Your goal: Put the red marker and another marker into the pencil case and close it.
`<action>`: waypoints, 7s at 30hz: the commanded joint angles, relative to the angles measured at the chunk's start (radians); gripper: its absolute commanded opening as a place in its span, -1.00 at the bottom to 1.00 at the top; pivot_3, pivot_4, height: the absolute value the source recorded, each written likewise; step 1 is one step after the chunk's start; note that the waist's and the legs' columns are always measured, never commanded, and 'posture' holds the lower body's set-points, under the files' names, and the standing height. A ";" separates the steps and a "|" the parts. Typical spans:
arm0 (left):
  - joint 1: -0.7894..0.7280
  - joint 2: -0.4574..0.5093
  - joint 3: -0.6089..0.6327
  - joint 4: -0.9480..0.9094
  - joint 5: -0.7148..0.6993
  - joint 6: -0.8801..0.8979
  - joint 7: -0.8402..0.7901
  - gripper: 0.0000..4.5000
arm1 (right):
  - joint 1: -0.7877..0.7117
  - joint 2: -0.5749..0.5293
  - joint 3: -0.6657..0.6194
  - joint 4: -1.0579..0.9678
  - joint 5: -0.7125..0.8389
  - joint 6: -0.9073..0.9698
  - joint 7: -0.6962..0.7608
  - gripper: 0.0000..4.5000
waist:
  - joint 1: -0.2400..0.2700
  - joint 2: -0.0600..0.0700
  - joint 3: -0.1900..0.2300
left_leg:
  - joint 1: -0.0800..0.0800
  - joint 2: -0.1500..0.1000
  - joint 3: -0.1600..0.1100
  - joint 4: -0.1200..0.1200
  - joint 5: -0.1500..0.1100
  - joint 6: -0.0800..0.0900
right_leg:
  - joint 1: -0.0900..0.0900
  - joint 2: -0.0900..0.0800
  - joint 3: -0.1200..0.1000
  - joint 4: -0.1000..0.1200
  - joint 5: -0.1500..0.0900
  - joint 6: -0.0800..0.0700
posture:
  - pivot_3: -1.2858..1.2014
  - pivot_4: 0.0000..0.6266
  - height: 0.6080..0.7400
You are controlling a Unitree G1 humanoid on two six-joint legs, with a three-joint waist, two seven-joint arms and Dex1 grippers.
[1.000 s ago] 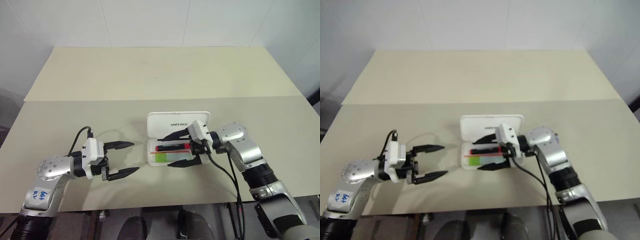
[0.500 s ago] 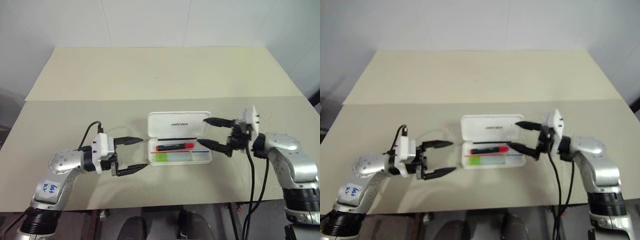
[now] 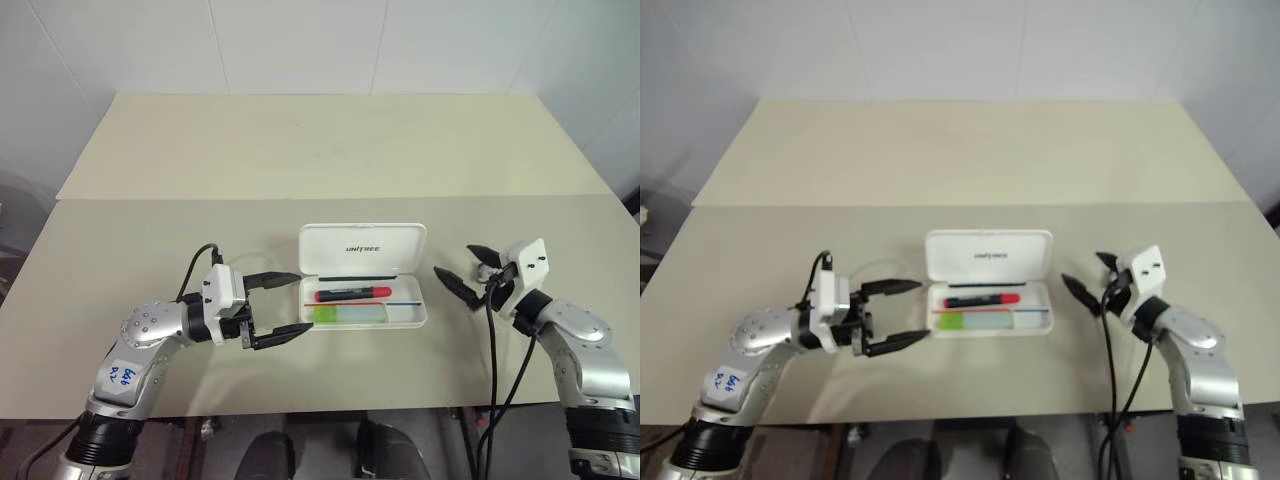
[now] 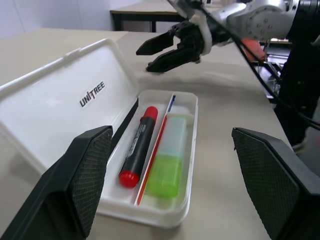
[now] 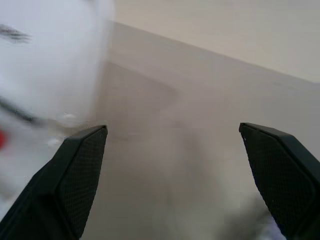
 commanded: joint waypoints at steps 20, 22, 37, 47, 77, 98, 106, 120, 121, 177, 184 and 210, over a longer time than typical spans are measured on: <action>-0.046 -0.015 -0.011 0.011 0.010 -0.025 0.002 0.81 | 0.020 0.132 -0.120 0.049 0.013 0.131 -0.407 0.42 | 0.004 0.000 -0.001 | 0.001 0.000 -0.003 0.001 0.000 0.001 | 0.003 -0.001 0.001 0.000 0.000 0.000 | 0.03 -0.52 1.00; -0.050 -0.014 -0.010 0.012 0.009 -0.023 0.001 0.81 | 0.023 0.146 -0.112 0.025 0.022 0.143 -0.411 0.09 | 0.004 0.001 -0.001 | 0.000 0.000 -0.003 0.001 0.000 0.001 | 0.003 -0.001 0.001 0.000 0.000 0.000 | 0.03 -0.52 1.00; -0.078 -0.018 0.000 0.019 -0.004 -0.020 0.001 0.81 | -0.127 0.131 -0.107 -0.122 0.212 0.384 -0.315 -0.81 | -0.019 0.003 0.000 | 0.000 0.001 -0.003 0.000 0.001 0.001 | 0.002 0.000 0.001 0.000 0.000 0.000 | 0.03 -0.52 1.00; -0.033 -0.028 0.009 -0.017 -0.031 -0.017 0.010 0.81 | -0.068 -0.127 0.090 -0.156 0.198 0.262 0.227 -0.81 | -0.014 0.003 0.000 | -0.001 0.000 -0.003 -0.002 -0.002 0.003 | 0.000 0.000 0.000 -0.002 0.000 0.000 | 0.03 -0.52 1.00; 0.002 -0.010 0.040 -0.086 -0.044 0.030 0.047 0.81 | -0.237 -0.087 0.322 0.177 0.074 -0.181 0.790 -0.81 | 0.003 0.002 0.000 | 0.000 0.000 -0.002 0.001 0.000 0.001 | 0.003 0.001 -0.002 -0.003 0.000 0.000 | 0.03 -0.52 1.00; -0.027 -0.008 0.041 -0.062 -0.039 0.027 0.025 0.81 | -0.273 -0.113 0.308 0.352 0.023 -0.278 0.814 -0.81 | 0.001 0.002 0.000 | 0.000 0.000 -0.001 0.001 0.000 0.001 | 0.003 0.001 -0.001 -0.003 0.000 0.000 | 0.03 -0.52 1.00; -0.040 -0.007 0.045 -0.049 -0.038 0.024 0.019 0.81 | -0.288 -0.108 0.305 0.354 0.034 -0.280 0.830 0.27 | 0.001 0.002 0.000 | 0.000 0.000 -0.001 0.001 0.000 0.001 | 0.003 0.001 -0.001 -0.003 0.000 0.000 | 0.03 -0.52 1.00; -0.042 -0.008 0.045 -0.043 -0.035 0.018 0.016 0.81 | -0.271 -0.112 0.272 0.170 0.112 -0.143 0.800 0.99 | 0.003 0.002 0.000 | 0.000 0.000 -0.002 0.001 0.000 0.001 | 0.003 0.001 -0.001 -0.003 0.000 0.000 | 0.03 -0.52 1.00; -0.041 -0.008 0.044 -0.043 -0.035 0.017 0.015 0.81 | -0.273 -0.114 0.265 0.156 0.126 -0.120 0.794 0.99 | 0.002 0.002 0.000 | 0.000 0.000 -0.002 0.001 0.000 0.001 | 0.003 0.001 -0.001 -0.003 0.000 0.000 | 0.03 -0.52 1.00; -0.339 -0.206 0.045 0.434 0.199 -0.020 0.358 -0.99 | -0.056 -0.244 -0.013 -0.005 0.237 -0.113 0.678 1.00 | 0.007 0.000 0.000 | 0.000 0.000 -0.001 0.001 0.001 0.001 | 0.003 0.001 -0.002 -0.003 0.000 0.001 | 0.03 -0.52 1.00; -0.343 -0.192 0.007 0.367 0.101 -0.011 0.147 -0.99 | -0.048 -0.235 -0.017 -0.012 0.240 -0.106 0.666 1.00 | 0.004 -0.001 0.000 | 0.000 0.000 -0.001 0.001 0.001 0.000 | 0.003 0.001 -0.002 -0.003 0.000 0.001 | 0.03 -0.52 1.00; -0.398 -0.087 -0.353 0.342 0.353 0.117 -0.091 -0.99 | 0.031 -0.192 -0.017 -0.114 0.258 -0.069 0.582 1.00 | 0.008 -0.001 0.000 | 0.001 0.000 -0.001 0.002 0.001 0.001 | 0.004 0.001 -0.001 -0.003 0.000 0.001 | 0.03 -0.52 1.00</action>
